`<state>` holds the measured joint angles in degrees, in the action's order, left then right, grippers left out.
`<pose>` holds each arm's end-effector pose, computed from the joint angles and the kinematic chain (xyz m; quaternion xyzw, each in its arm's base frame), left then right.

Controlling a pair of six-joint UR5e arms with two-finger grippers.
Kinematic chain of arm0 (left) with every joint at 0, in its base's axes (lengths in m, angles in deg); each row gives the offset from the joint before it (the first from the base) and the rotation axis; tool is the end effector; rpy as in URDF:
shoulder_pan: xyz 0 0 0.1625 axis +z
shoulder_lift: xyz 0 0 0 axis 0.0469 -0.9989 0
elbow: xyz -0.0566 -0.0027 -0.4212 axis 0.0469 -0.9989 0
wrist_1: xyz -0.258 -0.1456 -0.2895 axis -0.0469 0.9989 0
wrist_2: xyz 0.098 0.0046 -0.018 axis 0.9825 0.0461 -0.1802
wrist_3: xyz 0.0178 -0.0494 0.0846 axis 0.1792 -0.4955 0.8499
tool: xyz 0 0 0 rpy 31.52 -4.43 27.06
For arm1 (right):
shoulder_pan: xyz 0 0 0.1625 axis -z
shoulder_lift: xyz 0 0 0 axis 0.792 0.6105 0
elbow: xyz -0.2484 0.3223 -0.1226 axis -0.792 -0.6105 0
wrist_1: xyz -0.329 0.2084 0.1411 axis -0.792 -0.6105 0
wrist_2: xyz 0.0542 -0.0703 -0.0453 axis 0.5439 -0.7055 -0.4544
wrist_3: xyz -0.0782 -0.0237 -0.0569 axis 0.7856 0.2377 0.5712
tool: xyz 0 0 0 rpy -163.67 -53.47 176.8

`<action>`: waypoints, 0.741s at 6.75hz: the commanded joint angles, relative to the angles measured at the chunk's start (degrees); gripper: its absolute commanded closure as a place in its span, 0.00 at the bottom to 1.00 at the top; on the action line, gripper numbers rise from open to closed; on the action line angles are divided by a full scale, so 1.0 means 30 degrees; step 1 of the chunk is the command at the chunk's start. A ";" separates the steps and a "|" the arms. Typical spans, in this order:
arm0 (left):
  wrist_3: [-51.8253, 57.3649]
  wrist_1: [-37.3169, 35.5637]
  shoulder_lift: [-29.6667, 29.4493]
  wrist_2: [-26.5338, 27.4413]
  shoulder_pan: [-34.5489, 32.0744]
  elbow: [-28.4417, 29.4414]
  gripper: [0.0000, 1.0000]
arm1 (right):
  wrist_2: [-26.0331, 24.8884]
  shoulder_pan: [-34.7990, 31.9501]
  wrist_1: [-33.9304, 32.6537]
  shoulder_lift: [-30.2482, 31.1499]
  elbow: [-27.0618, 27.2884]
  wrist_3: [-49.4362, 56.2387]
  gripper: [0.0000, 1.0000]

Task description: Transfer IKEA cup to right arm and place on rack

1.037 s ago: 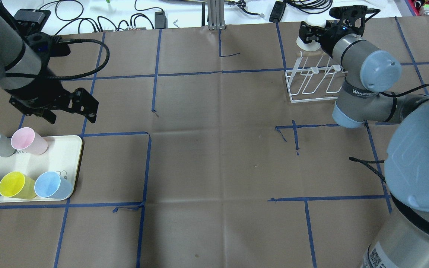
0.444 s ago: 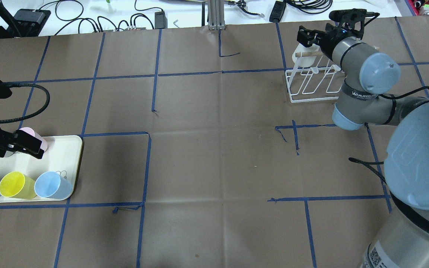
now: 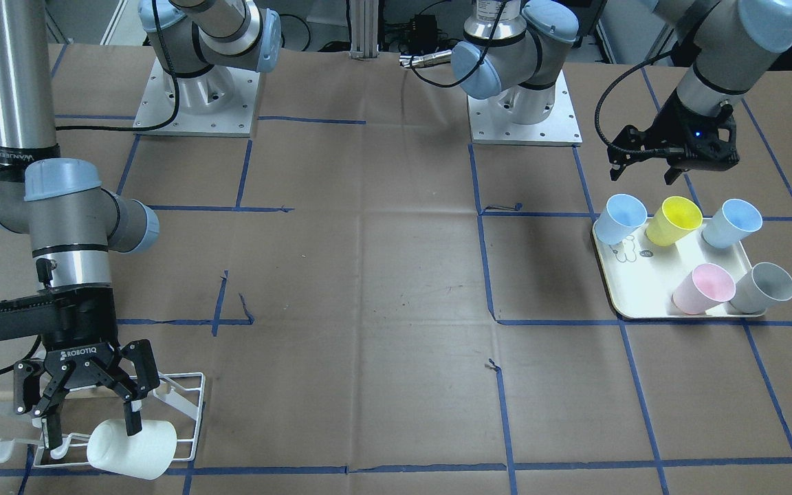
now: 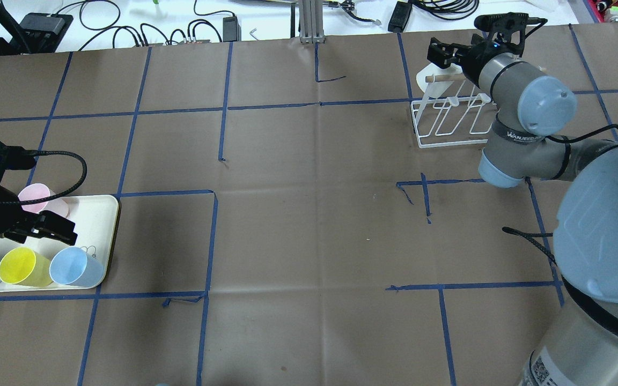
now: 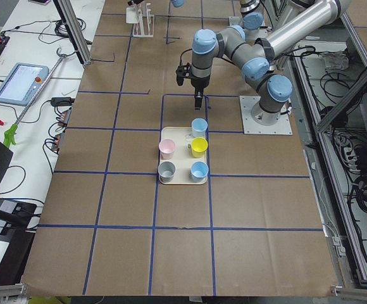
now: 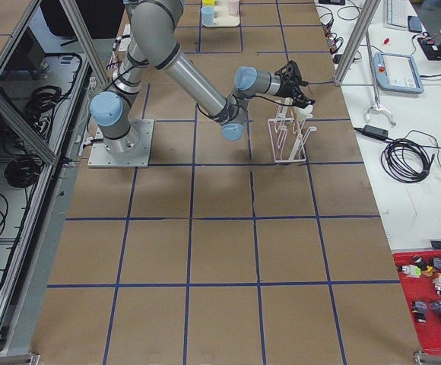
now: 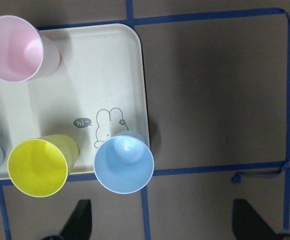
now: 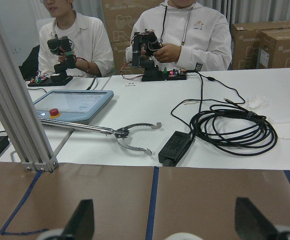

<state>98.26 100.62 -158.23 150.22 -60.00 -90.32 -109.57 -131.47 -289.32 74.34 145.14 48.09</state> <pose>0.0845 -0.3772 0.3355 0.0350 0.9994 -0.0010 0.0054 0.0499 -0.6285 0.2742 -0.0360 0.8324 -0.5466 0.0841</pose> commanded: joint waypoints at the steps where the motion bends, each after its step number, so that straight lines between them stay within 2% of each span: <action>1: 0.0044 -0.3863 -0.1208 0.0143 0.0118 -0.2507 0.02 | -0.0062 0.0000 0.0132 0.0144 -0.0078 -0.0080 0.00; 3: 0.0044 -0.4198 -0.2179 0.0173 0.0147 -0.3068 0.03 | 0.0171 -0.0116 0.0278 0.0872 -0.0137 -0.0286 0.00; 5: 0.0044 -0.4548 -0.2968 0.0203 0.0525 -0.3101 0.04 | 0.0173 -0.0612 0.1532 0.1868 -0.0283 -0.0315 0.00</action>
<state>98.39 87.64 -165.67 150.80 -59.17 -99.50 -109.11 -132.43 -286.77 78.27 144.57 47.17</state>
